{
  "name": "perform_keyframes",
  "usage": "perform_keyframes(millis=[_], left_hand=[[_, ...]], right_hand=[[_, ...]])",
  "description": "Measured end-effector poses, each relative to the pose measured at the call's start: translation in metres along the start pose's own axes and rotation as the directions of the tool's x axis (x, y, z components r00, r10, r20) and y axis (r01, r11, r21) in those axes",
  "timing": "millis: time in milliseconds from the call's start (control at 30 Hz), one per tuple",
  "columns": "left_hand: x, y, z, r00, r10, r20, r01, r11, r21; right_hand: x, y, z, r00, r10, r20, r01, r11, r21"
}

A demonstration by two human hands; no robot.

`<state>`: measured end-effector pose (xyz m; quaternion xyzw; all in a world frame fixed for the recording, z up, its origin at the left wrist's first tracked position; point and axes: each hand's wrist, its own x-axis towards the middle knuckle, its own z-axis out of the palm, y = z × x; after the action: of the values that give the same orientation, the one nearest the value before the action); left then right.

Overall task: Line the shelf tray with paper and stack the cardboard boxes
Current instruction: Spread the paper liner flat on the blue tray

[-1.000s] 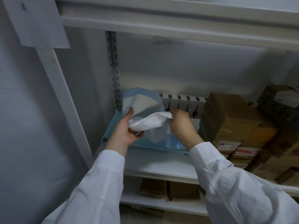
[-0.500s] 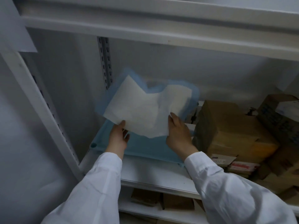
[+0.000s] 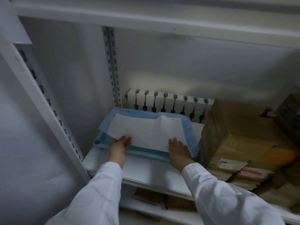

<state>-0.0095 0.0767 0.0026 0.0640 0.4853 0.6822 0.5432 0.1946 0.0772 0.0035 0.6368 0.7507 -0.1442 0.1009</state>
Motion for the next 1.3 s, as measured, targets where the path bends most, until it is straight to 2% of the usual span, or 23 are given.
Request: perform_keyframes(millis=[67,167,233,300,367,400,433,467,500,567,633,733,833,933,1133,1200,1233,1300], left_hand=[[0.001,0.0,0.0,0.999,0.017,-0.027,-0.016,1.0,0.022],[0.009,-0.004,-0.006,0.991,0.007,-0.134,-0.001,0.999,0.05],[0.01,-0.003,-0.009,0.984,0.028,-0.179,0.009,0.979,0.203],[0.009,-0.004,-0.006,0.956,0.165,-0.244,-0.034,0.885,0.464],[-0.005,-0.003,0.0,0.919,0.328,-0.217,-0.148,0.8,0.582],[-0.01,-0.004,0.001,0.897,0.409,-0.166,-0.221,0.741,0.634],[-0.013,-0.006,0.0,0.878,0.47,-0.09,-0.27,0.64,0.719],[-0.015,-0.009,-0.003,0.868,0.495,0.026,-0.293,0.47,0.833],[-0.015,-0.011,-0.006,0.875,0.46,0.152,-0.303,0.275,0.912],[-0.013,-0.014,-0.009,0.923,0.234,0.305,-0.298,-0.067,0.952],[-0.013,-0.016,-0.008,0.947,0.026,0.321,-0.302,-0.274,0.913],[-0.013,-0.021,-0.009,0.933,-0.003,0.36,-0.319,-0.472,0.822],[-0.014,-0.023,-0.018,0.918,0.037,0.396,-0.316,-0.538,0.782],[-0.014,-0.023,-0.024,0.917,0.055,0.395,-0.31,-0.526,0.792],[-0.016,-0.005,-0.024,0.928,-0.115,0.354,-0.358,-0.535,0.765],[-0.017,0.0,-0.027,0.92,-0.168,0.355,-0.389,-0.518,0.762],[-0.018,0.002,-0.029,0.913,-0.192,0.361,-0.408,-0.498,0.765],[-0.018,0.004,-0.031,0.908,-0.199,0.368,-0.418,-0.434,0.798]], right_hand=[[0.0,0.0,0.004,1.0,-0.01,-0.018,0.01,1.0,0.0],[-0.005,0.003,0.014,0.993,-0.07,0.091,0.069,0.998,0.012],[-0.007,0.006,0.018,0.992,-0.076,0.097,0.07,0.996,0.057],[-0.01,0.005,0.016,0.998,-0.058,-0.038,0.061,0.994,0.09],[-0.012,0.003,0.012,0.98,-0.062,-0.19,0.07,0.997,0.037],[-0.013,0.002,0.01,0.975,-0.082,-0.206,0.083,0.997,-0.005],[-0.013,0.001,0.008,0.977,-0.106,-0.185,0.1,0.994,-0.042],[-0.013,0.0,0.007,0.982,-0.117,-0.148,0.108,0.992,-0.063],[-0.013,0.0,0.008,0.988,-0.115,-0.108,0.108,0.992,-0.071],[-0.012,0.0,0.009,0.993,-0.101,-0.054,0.097,0.993,-0.067],[-0.011,-0.001,0.01,0.995,-0.093,-0.018,0.092,0.993,-0.07],[-0.013,-0.002,0.009,0.995,-0.096,-0.002,0.095,0.993,-0.076],[-0.015,-0.003,0.008,0.993,-0.12,0.016,0.12,0.992,-0.04],[-0.018,-0.007,0.006,0.987,-0.128,0.094,0.133,0.99,-0.047],[-0.015,-0.013,0.0,0.963,-0.081,0.257,0.097,0.994,-0.052],[-0.012,-0.016,-0.001,0.949,-0.048,0.312,0.037,0.999,0.04],[-0.012,-0.018,0.0,0.954,-0.034,0.299,0.001,0.994,0.11],[-0.012,-0.021,0.003,0.989,-0.006,0.149,-0.018,0.987,0.162]])
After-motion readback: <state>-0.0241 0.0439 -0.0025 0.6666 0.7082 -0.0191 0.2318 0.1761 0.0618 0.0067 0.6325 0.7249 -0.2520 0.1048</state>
